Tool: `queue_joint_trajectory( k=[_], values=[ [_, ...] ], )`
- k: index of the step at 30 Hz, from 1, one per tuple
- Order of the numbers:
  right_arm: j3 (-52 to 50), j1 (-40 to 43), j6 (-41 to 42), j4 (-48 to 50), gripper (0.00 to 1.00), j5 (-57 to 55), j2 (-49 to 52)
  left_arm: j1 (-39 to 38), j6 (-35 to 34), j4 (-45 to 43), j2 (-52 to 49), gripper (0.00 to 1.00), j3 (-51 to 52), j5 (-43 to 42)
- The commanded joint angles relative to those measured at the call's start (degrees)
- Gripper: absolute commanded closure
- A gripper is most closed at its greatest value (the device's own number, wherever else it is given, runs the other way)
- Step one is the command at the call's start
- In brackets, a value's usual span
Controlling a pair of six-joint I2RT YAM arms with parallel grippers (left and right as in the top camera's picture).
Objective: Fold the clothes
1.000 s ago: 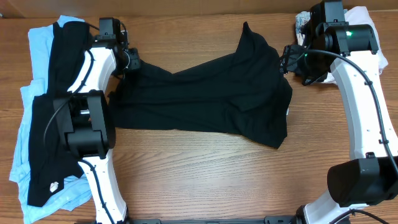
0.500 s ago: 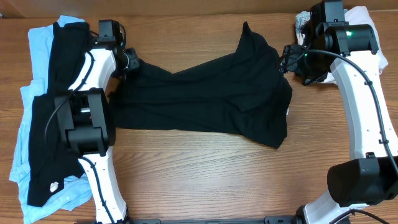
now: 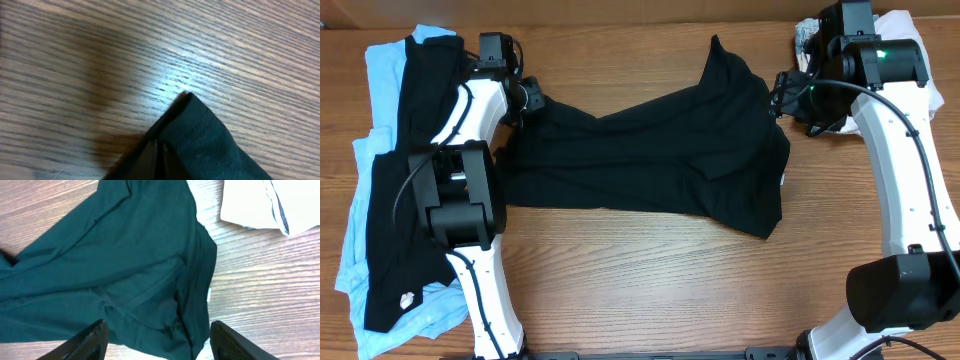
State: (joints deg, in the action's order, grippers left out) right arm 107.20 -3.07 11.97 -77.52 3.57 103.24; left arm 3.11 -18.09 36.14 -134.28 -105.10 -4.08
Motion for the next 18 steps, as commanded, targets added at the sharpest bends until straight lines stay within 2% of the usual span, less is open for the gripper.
queue_joint_trajectory(
  k=[1, 5, 9, 14, 18],
  values=[
    [-0.1, 0.2, -0.2, 0.5, 0.31, -0.5, -0.4, 0.2, -0.2, -0.6, -1.0, 0.96, -0.2, 0.0],
    [-0.1, 0.2, -0.2, 1.9, 0.31, -0.5, -0.4, 0.7, 0.1, 2.3, -0.8, 0.96, -3.2, 0.0],
    [-0.1, 0.1, -0.2, 5.8, 0.32, 0.0, -0.3, 1.4, 0.4, 9.9, 0.2, 0.96, -9.8, 0.0],
    [-0.1, -0.6, -0.2, 14.5, 0.31, 2.1, 1.0, 1.9, 3.3, 21.2, 0.8, 0.96, -20.3, 0.1],
    [-0.1, -2.6, -0.3, 22.5, 0.31, 2.1, 3.6, 1.8, 3.5, 26.3, 0.8, 0.96, -26.1, 0.1]
  ],
)
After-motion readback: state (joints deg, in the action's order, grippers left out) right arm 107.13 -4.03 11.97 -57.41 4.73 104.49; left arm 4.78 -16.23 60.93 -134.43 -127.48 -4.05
